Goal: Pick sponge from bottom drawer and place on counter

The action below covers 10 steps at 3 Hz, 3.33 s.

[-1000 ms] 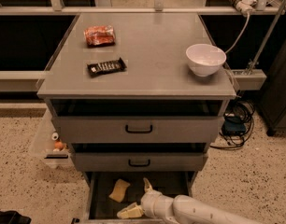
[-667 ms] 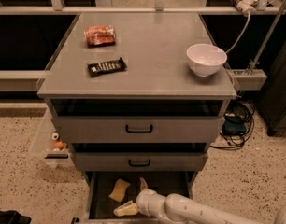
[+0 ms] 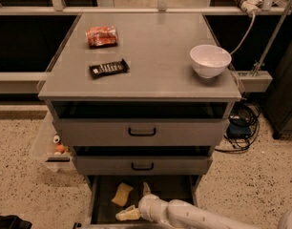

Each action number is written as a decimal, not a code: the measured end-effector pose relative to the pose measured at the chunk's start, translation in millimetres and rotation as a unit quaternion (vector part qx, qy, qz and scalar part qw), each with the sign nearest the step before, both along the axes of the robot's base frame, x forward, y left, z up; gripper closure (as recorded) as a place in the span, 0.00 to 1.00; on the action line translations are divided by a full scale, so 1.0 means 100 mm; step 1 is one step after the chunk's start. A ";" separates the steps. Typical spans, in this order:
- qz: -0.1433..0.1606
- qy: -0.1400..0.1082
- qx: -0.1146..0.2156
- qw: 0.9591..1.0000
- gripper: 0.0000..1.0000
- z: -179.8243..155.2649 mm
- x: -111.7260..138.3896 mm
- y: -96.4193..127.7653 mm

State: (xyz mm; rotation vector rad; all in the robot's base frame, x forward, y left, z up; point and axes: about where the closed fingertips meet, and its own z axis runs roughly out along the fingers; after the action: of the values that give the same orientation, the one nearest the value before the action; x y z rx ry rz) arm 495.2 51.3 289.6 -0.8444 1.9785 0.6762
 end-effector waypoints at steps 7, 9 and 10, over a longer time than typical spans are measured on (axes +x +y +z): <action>0.019 -0.030 -0.038 0.999 0.00 -1.33 1.03 0.72; 0.030 0.011 -0.082 0.996 0.00 -1.38 1.06 0.26; 0.030 0.015 -0.088 0.996 0.00 -1.43 1.04 0.19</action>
Offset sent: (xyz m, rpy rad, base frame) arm 0.0920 0.0622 -0.1022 0.1323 -0.1618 -0.0070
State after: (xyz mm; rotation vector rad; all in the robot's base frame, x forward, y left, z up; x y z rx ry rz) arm 599.4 69.8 147.1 -1.0073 2.0691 0.5577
